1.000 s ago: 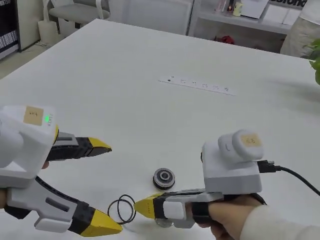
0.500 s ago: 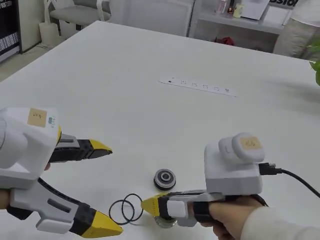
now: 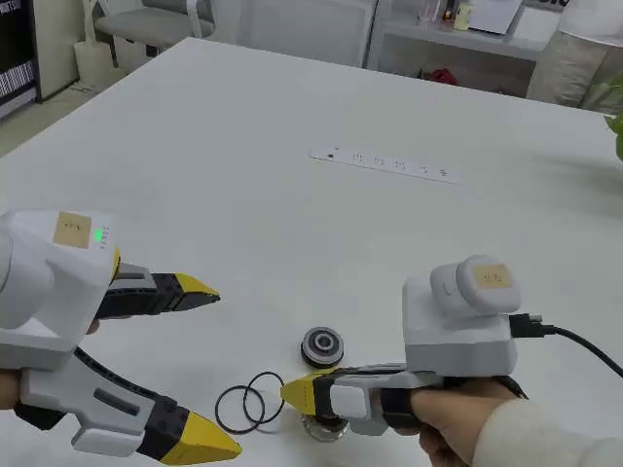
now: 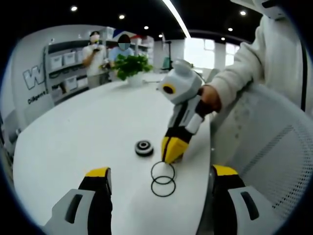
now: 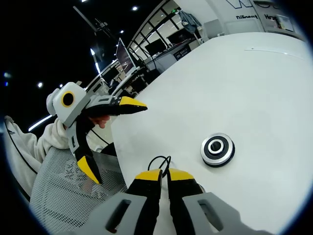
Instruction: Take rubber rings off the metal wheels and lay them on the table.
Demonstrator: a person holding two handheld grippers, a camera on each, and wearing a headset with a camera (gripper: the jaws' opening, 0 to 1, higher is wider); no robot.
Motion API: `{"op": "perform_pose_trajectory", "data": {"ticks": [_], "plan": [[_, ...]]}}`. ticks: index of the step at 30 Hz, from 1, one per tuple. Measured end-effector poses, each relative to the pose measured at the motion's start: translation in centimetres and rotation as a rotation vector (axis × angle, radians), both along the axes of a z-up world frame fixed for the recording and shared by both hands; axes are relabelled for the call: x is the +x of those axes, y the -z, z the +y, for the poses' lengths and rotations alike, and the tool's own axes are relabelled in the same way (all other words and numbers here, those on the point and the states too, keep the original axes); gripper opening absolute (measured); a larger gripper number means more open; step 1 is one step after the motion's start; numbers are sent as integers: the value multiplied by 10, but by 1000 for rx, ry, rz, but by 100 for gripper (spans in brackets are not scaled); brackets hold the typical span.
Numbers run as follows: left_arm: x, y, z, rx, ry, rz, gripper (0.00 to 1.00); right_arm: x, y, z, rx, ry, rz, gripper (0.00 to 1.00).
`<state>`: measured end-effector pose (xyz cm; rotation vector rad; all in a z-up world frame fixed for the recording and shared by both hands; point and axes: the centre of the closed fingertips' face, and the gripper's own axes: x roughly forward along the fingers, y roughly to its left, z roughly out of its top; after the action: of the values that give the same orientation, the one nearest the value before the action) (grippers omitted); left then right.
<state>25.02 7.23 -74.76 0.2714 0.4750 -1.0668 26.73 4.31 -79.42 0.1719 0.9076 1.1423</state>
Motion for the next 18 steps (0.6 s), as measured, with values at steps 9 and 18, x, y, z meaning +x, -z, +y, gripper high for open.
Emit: {"op": "perform_pose_trajectory", "data": {"ticks": [9, 18], "plan": [[0, -1, -1, -7, 4, 2, 85, 8, 1, -6, -14, 21, -16, 5], [0, -1, -2, -10, 6, 6, 85, 21, -9, -13, -10, 47, -58, 6]]}}
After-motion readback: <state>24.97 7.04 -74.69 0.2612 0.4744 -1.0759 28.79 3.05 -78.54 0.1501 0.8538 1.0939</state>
